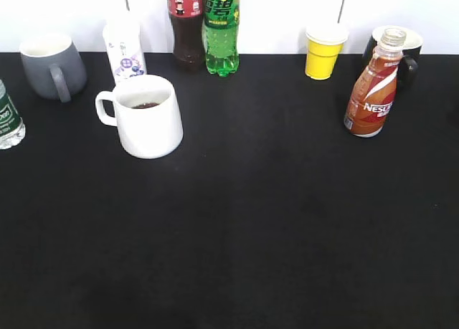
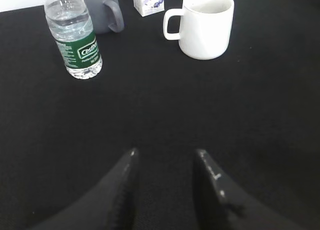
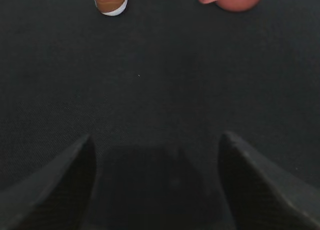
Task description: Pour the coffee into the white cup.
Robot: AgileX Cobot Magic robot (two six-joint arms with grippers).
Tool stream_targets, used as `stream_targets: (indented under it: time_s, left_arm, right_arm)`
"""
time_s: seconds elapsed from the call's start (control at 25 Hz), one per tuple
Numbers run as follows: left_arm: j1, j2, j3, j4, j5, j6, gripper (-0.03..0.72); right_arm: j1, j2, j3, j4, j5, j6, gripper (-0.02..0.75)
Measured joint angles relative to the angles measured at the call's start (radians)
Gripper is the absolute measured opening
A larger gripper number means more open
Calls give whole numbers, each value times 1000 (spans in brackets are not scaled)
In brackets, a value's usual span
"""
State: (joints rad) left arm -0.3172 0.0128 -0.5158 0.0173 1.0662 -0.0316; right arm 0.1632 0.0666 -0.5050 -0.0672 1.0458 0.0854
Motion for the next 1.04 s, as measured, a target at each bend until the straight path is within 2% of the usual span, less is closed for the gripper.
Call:
stream_targets:
  time_s: [0.16, 0.32, 0.64, 0.72, 1.04]
  left_arm:
    - [21, 0, 0, 0, 0, 0, 279]
    - [129, 0, 0, 1, -1, 0, 279]
    - [336, 0, 0, 1, -3, 0, 279]
    - [364, 0, 0, 1, -3, 0, 279]
    - [374, -20, 0, 1, -5, 0, 278]
  right_arm:
    - [-9, -30, 0, 1, -4, 0, 575]
    - [-112, -74, 0, 6, -3, 1, 575]
    - [-115, -76, 0, 9, -3, 1, 575]
    - [-115, -76, 0, 10, -3, 1, 575]
    - [-115, -76, 1, 12, -4, 1, 575]
